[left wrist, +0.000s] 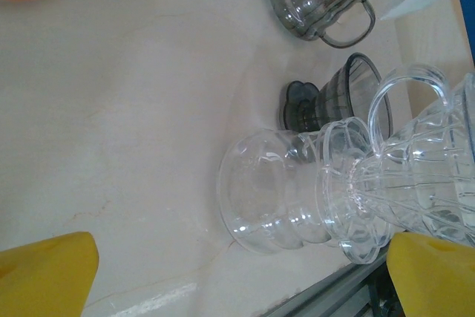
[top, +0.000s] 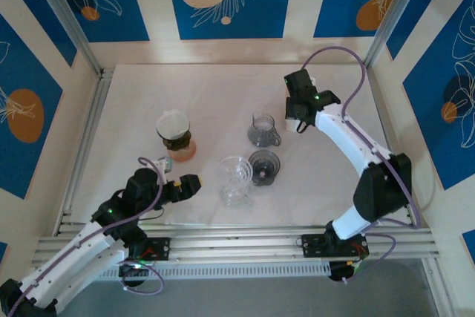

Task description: Place the coffee filter in the dripper

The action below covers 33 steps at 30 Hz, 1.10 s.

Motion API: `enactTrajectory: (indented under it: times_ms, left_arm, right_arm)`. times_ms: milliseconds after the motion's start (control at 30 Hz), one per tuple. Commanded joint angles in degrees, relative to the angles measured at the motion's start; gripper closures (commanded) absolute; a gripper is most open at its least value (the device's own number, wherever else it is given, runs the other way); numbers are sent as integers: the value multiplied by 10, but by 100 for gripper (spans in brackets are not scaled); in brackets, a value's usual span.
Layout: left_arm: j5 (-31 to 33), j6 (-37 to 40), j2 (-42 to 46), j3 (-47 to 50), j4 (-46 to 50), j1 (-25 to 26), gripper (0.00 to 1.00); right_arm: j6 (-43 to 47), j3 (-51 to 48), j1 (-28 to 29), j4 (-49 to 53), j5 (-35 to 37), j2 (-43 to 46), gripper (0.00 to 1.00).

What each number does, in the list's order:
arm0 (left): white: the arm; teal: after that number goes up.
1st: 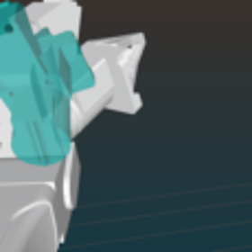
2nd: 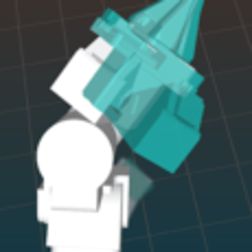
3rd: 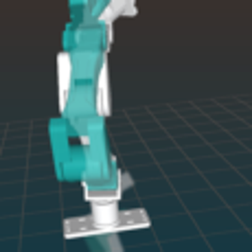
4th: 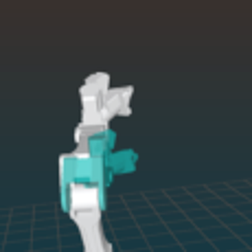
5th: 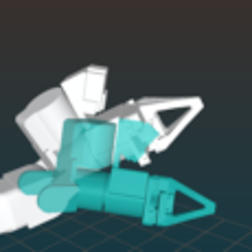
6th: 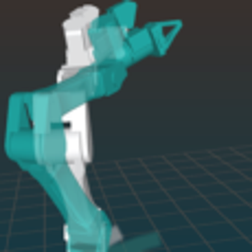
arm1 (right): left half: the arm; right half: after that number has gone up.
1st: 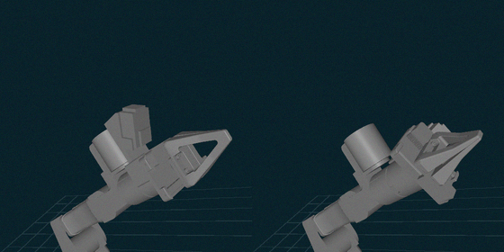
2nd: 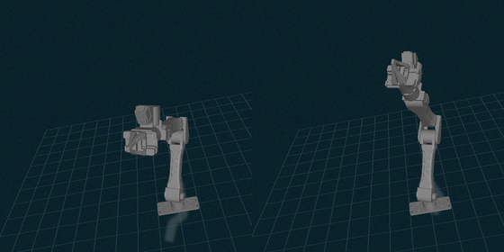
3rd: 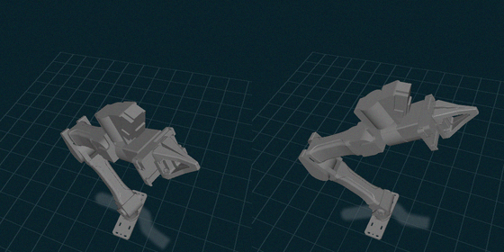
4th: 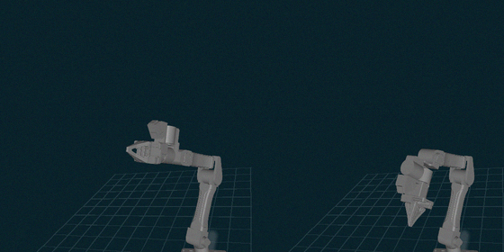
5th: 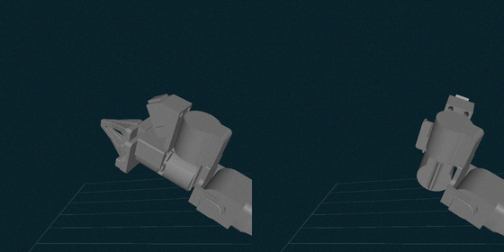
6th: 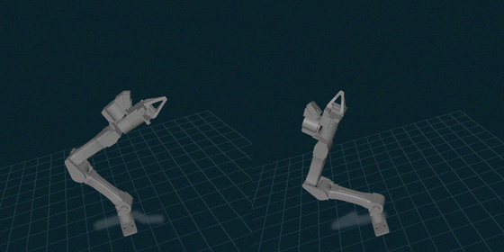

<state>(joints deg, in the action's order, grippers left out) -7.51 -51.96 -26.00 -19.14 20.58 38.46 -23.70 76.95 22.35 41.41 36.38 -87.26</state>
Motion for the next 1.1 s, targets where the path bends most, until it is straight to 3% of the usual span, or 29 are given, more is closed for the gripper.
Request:
enactTrajectory:
  times_ms: [0,300,567,833,1067]
  left_arm:
    - [-16,12,7,-3,7,6,0]
    - [-25,22,5,-9,5,7,0]
    - [-35,39,-11,-20,3,6,0]
    - [-40,43,-10,-26,10,6,0]
    - [-40,48,-9,-33,11,6,0]
  right_arm:
    - [-23,-26,27,25,9,75,100]
    - [-71,-19,163,144,-48,228,100]
    - [-143,97,277,270,-169,220,100]
    - [-188,207,294,358,-305,130,100]
    - [-221,220,263,361,-386,69,100]
